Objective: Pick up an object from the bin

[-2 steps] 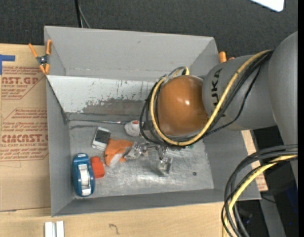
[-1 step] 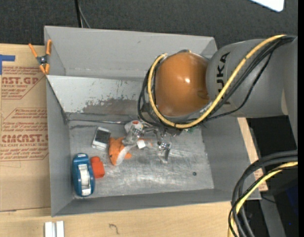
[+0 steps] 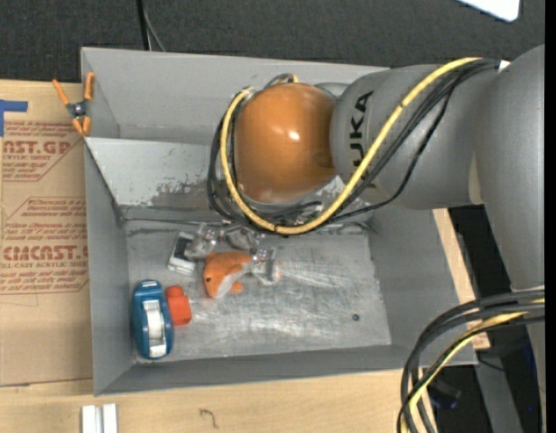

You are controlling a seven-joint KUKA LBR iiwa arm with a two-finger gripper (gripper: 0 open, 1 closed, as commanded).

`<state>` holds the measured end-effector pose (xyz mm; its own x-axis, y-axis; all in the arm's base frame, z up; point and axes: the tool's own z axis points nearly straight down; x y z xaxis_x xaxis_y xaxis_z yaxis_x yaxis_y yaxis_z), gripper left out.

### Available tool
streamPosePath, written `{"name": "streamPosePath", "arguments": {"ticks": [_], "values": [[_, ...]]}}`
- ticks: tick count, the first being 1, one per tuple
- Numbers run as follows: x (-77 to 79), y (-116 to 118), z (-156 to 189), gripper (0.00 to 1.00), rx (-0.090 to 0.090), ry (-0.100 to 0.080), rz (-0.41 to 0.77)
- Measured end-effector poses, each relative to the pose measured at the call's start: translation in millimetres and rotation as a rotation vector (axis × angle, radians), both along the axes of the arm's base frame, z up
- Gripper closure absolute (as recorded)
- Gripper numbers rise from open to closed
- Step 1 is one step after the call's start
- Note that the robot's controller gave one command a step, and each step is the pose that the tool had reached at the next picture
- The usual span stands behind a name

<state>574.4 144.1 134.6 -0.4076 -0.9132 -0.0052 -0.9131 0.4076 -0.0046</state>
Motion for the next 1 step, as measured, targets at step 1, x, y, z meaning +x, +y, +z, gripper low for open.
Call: {"name": "streamPosePath", "arguments": {"ticks": [1], "values": [[20.5,8.0,-58.0,1.00,0.001,0.000,0.331]]}}
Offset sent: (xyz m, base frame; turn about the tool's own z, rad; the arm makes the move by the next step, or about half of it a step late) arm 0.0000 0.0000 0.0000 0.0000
